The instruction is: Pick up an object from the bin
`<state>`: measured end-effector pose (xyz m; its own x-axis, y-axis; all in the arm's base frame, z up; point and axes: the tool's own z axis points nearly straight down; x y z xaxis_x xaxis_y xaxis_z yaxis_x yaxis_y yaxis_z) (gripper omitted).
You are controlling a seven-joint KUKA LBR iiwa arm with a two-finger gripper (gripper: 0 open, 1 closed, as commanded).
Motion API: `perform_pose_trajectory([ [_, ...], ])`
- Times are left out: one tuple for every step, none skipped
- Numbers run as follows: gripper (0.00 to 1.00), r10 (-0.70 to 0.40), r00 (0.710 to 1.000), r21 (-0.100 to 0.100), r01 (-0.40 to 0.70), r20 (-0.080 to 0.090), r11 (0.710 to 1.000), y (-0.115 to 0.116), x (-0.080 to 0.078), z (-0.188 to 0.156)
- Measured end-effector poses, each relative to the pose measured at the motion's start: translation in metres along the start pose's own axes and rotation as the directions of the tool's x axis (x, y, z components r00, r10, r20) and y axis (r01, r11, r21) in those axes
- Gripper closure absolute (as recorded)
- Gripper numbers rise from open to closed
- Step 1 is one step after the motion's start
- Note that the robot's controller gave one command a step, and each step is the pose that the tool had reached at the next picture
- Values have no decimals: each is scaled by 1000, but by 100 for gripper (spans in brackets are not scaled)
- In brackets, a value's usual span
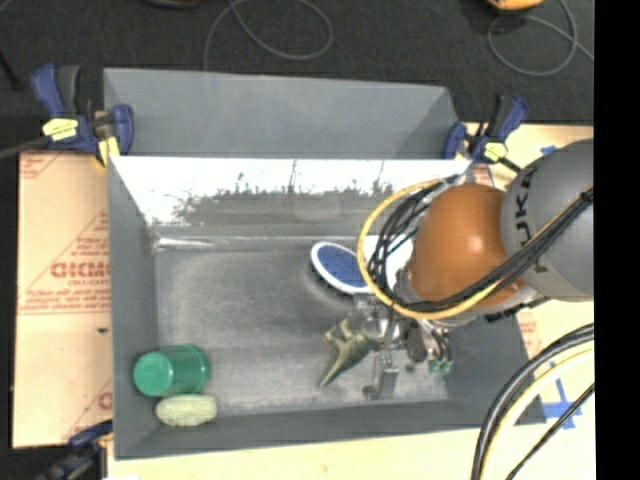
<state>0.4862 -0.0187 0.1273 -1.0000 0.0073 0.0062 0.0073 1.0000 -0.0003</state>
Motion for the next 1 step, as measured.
perform_pose_trajectory([
  [0, -1, 1000, 0, 1, 8, 1000, 0, -2, -4],
])
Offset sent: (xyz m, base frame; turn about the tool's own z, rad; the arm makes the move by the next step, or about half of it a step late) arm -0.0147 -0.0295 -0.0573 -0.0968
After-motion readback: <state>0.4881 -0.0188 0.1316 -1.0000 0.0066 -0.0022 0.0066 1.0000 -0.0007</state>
